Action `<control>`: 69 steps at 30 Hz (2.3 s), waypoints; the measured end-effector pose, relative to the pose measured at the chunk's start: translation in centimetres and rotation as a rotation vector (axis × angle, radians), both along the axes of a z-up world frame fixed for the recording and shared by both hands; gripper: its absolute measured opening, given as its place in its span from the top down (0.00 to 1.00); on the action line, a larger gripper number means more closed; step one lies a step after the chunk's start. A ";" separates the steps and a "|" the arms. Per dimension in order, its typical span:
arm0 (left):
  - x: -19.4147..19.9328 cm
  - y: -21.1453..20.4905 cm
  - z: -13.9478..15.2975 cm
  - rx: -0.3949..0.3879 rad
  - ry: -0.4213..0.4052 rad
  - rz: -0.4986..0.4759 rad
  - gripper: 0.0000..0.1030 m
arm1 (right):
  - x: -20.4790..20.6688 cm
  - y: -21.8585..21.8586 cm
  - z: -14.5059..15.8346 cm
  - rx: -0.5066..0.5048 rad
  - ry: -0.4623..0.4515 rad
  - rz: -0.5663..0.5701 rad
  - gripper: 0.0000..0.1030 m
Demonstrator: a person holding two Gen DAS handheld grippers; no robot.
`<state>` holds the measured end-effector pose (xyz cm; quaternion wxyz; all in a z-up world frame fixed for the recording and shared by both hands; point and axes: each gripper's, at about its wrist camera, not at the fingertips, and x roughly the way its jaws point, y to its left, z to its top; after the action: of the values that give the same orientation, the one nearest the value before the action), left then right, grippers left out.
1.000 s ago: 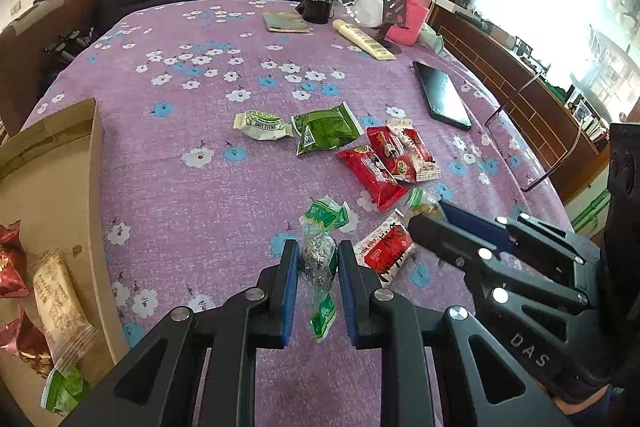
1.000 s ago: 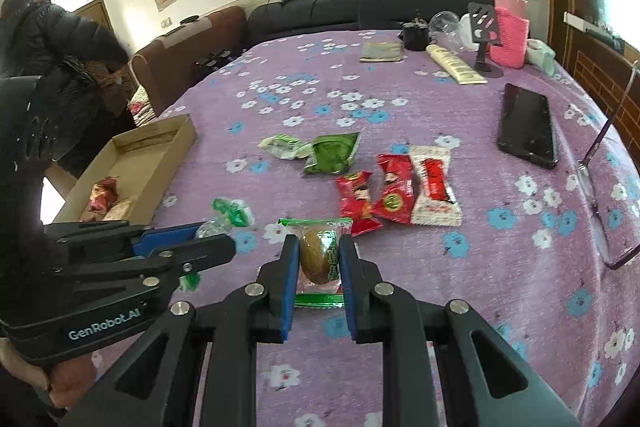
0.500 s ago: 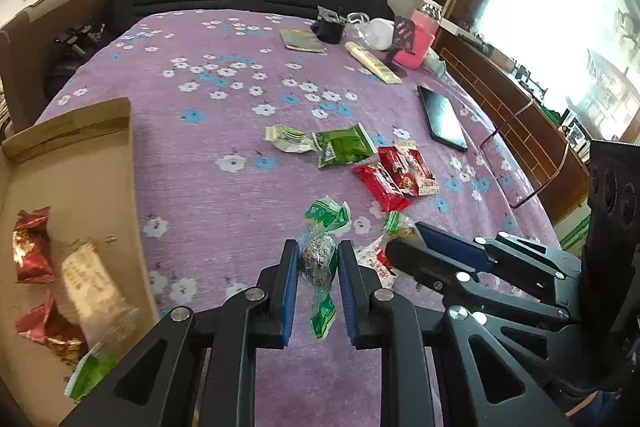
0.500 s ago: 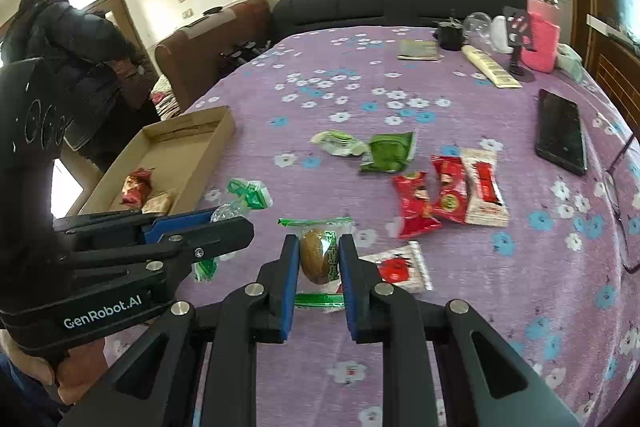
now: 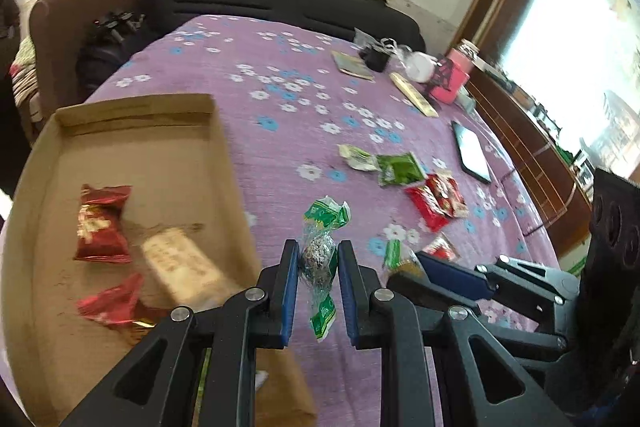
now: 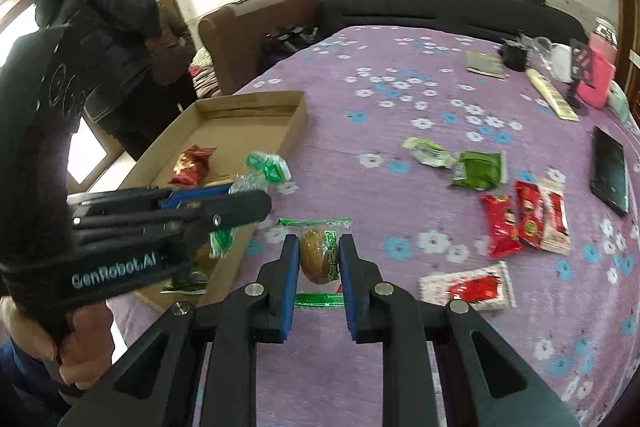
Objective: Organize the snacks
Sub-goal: 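Carry both packets into the box and release them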
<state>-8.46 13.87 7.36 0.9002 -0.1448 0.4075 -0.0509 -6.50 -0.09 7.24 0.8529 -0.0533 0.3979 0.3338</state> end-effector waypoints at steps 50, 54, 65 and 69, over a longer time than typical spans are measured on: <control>-4.4 13.9 -4.0 -0.038 0.068 0.307 0.81 | -5.5 15.0 -2.6 -0.038 0.138 0.410 0.81; -4.4 13.8 -4.0 -0.037 0.073 0.307 0.81 | -5.5 15.0 -2.8 -0.047 0.138 0.412 0.81; -4.3 13.6 -4.1 -0.030 0.081 0.301 0.80 | -5.5 15.1 -2.9 -0.059 0.127 0.420 0.80; -4.3 13.4 -4.0 -0.030 0.081 0.303 0.80 | -5.5 15.2 -2.8 -0.060 0.121 0.421 0.80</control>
<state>-12.74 27.28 3.32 0.8782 -0.2197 0.4163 0.0852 -12.03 15.13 4.39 0.7369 -0.1403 0.4383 0.4952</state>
